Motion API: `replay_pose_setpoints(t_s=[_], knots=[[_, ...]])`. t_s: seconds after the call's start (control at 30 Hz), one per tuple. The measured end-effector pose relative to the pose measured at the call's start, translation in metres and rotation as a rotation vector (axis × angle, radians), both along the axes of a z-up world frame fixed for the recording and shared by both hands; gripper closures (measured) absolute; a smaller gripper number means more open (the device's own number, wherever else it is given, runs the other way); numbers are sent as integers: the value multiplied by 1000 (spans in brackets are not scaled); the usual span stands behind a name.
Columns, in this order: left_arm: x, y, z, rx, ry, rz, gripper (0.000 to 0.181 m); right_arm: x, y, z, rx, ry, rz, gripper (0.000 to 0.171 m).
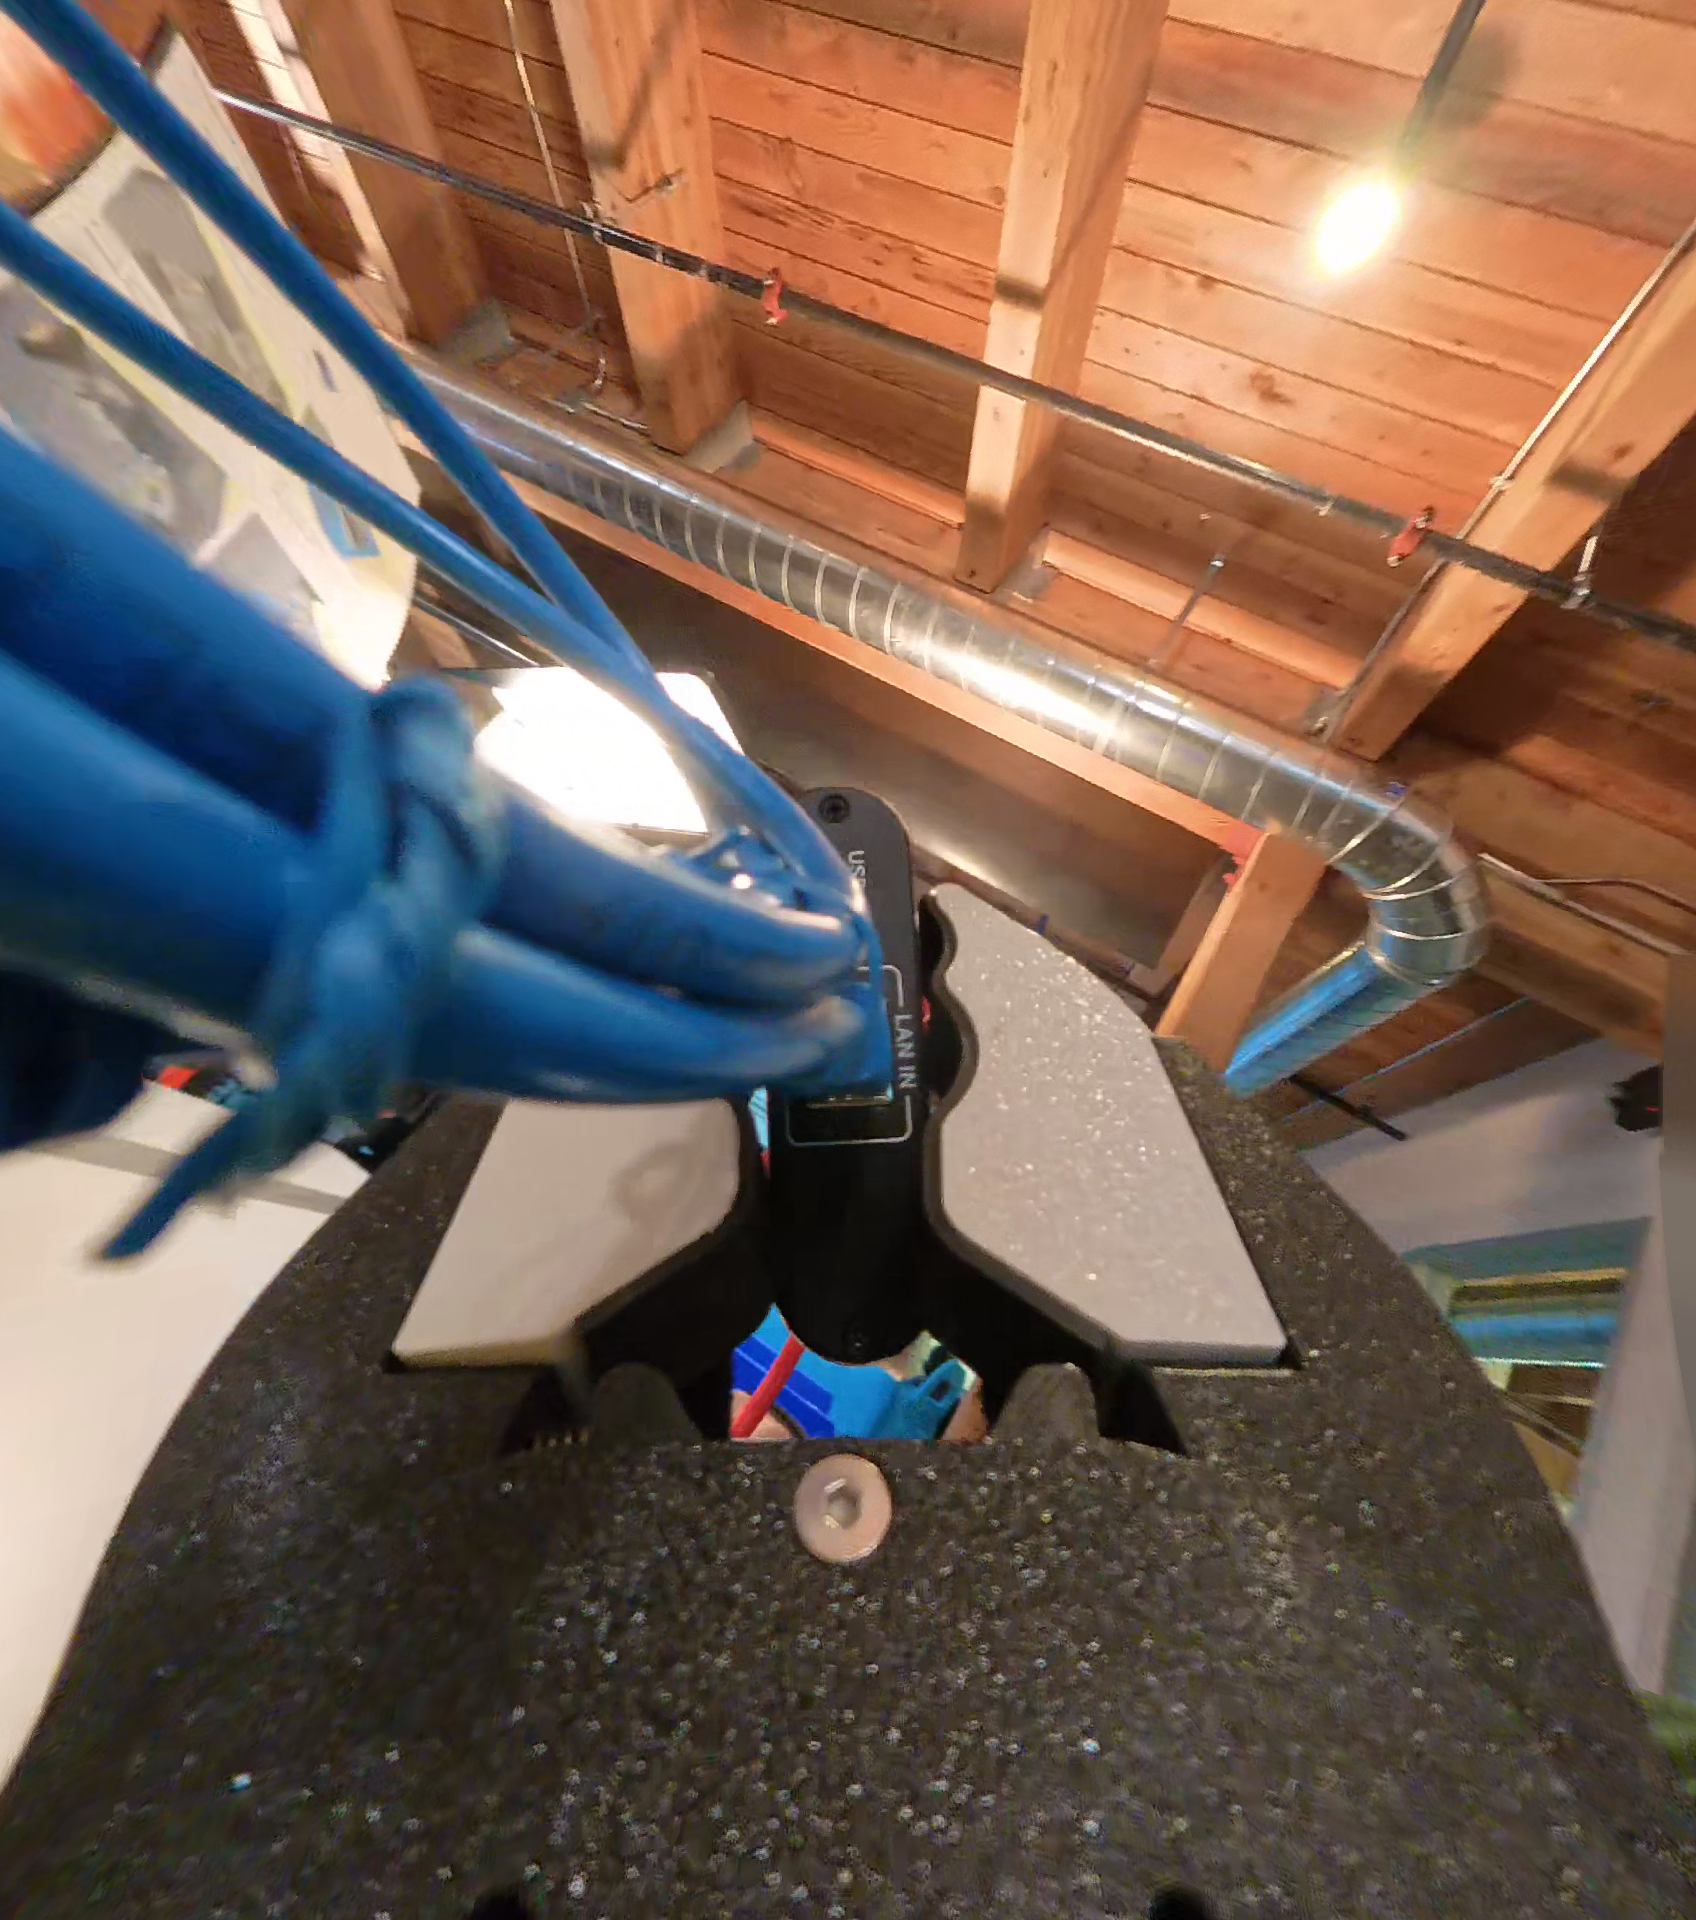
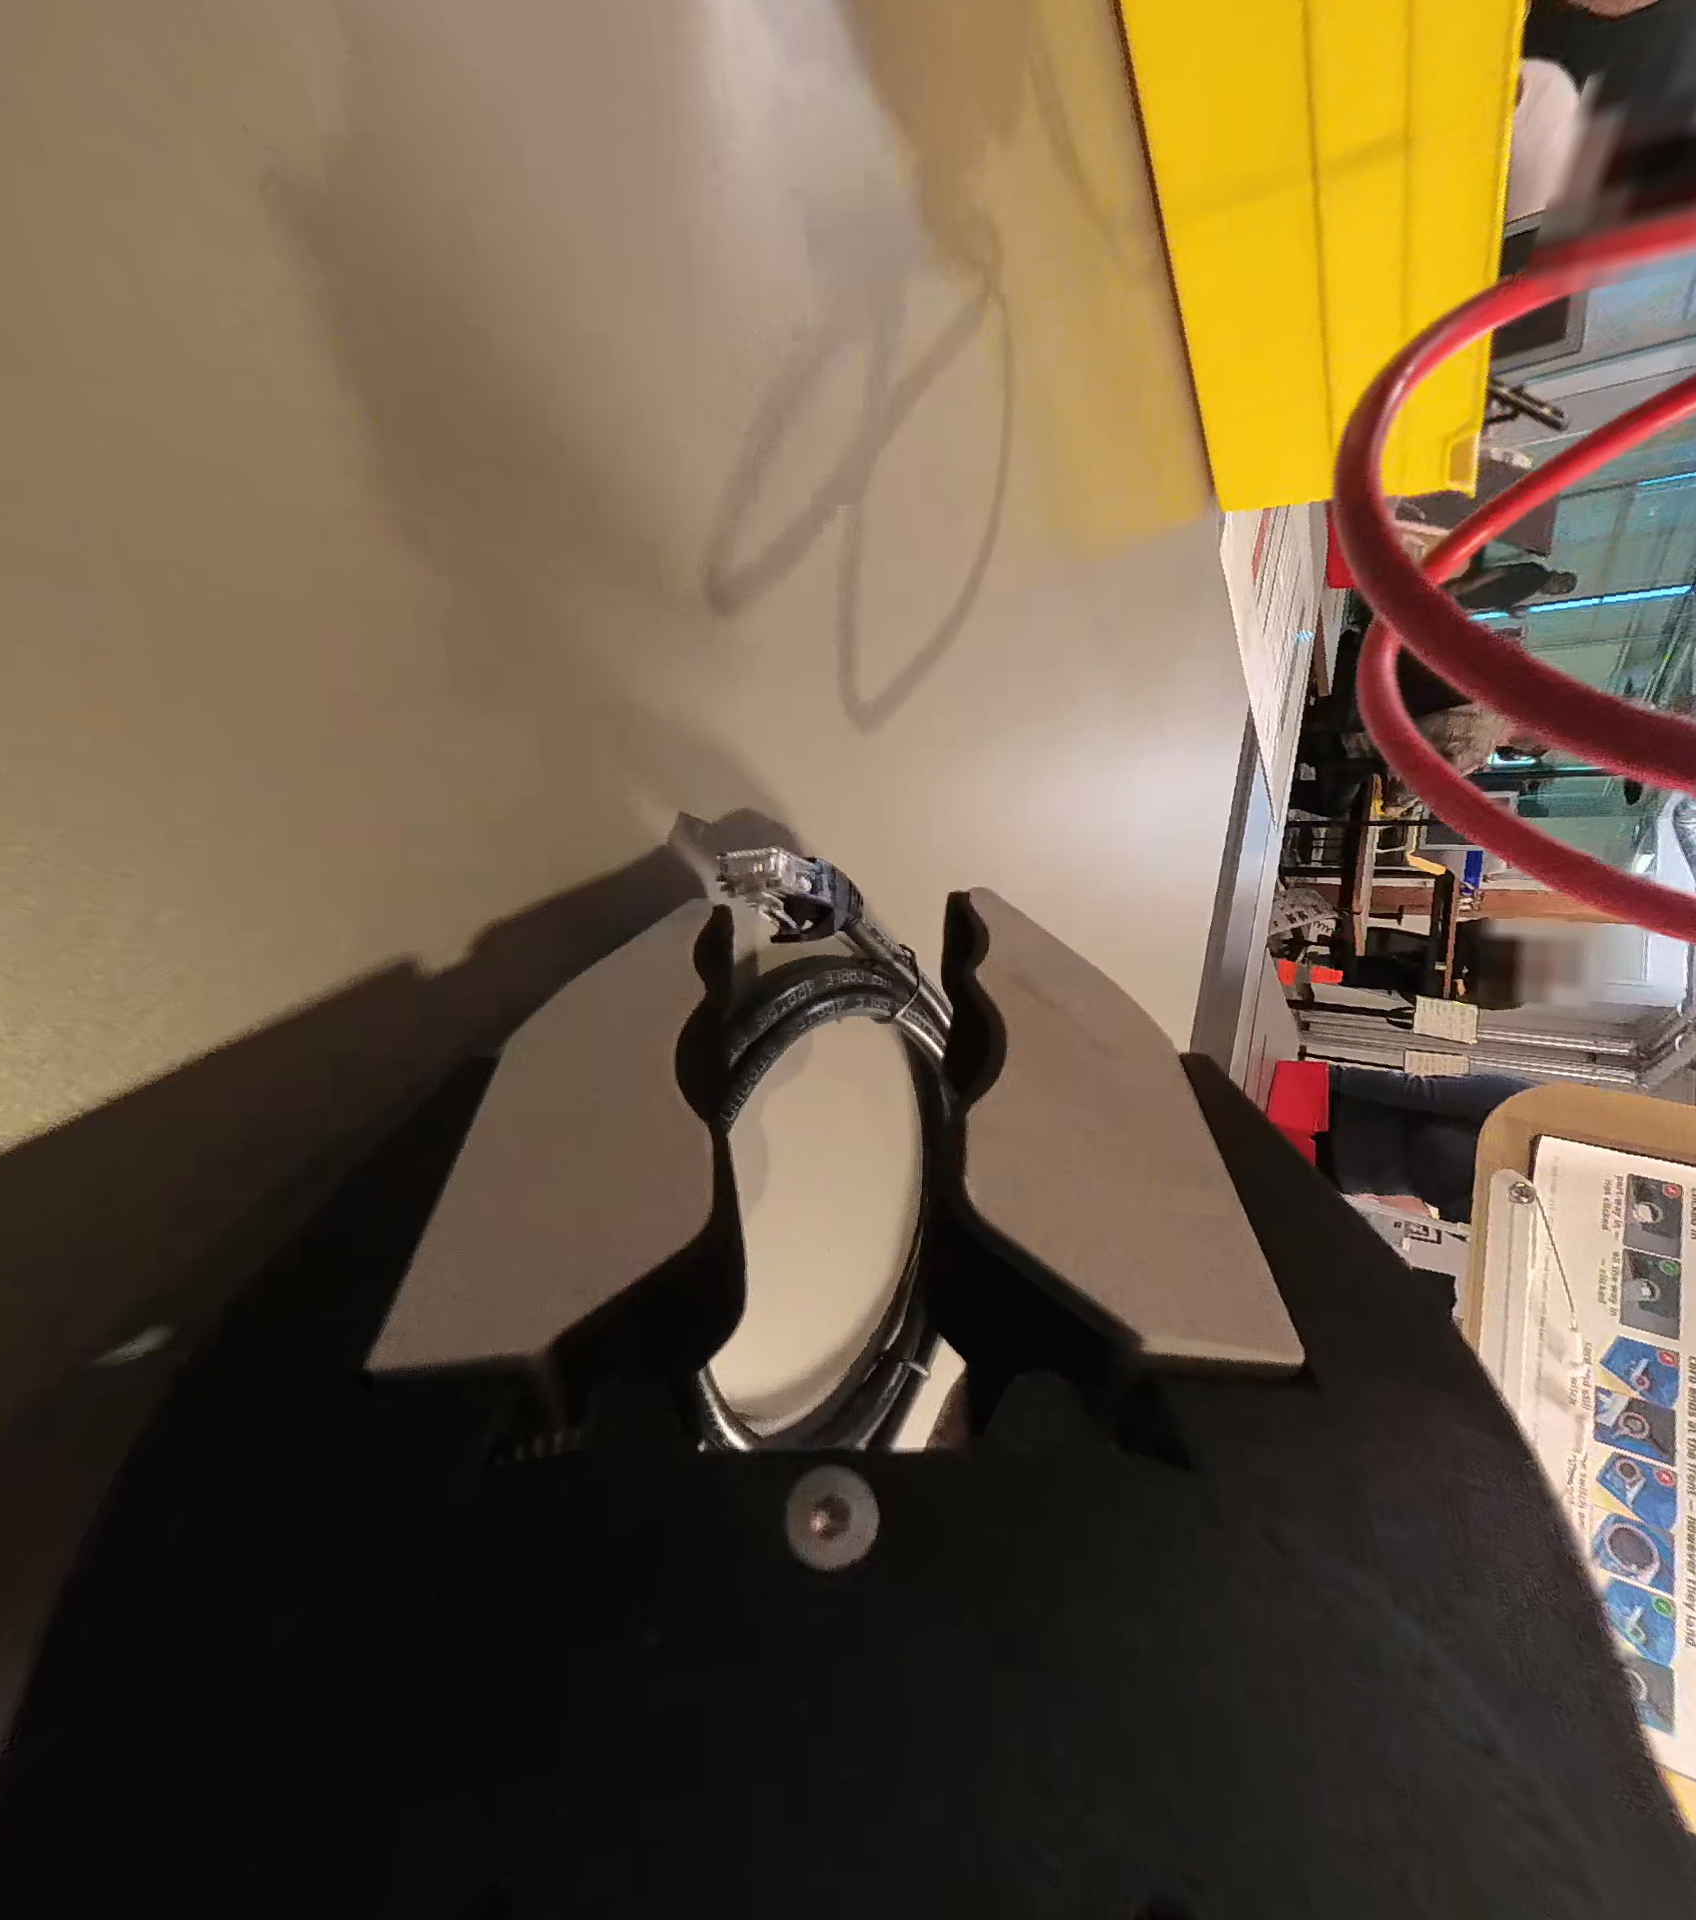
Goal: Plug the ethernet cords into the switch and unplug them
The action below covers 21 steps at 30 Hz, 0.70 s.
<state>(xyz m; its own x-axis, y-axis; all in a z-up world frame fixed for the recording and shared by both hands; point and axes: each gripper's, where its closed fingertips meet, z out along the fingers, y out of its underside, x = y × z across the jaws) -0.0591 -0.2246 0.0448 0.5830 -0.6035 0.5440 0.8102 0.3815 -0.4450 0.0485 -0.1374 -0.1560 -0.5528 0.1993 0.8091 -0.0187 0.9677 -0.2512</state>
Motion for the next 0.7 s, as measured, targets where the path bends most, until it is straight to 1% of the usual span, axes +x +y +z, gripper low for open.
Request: replay_pose_setpoints(t_s=[0.23, 0.43, 0.57, 0.7], knots=[[0, 4, -4, -54, 22, 37, 154, -1, -4, 1, 3, 14, 6, 134], [0, 6, -5, -80, 41, 55, 154, -1, -2, -1, 23, 22, 4, 145], [1, 8, -6, -95, 56, 68, 154, 0, -5, 4, 24, 46, 16, 158], [3, 9, -6, -116, 80, 85, 154, 1, -10, 10, 10, 69, 33, 159]])
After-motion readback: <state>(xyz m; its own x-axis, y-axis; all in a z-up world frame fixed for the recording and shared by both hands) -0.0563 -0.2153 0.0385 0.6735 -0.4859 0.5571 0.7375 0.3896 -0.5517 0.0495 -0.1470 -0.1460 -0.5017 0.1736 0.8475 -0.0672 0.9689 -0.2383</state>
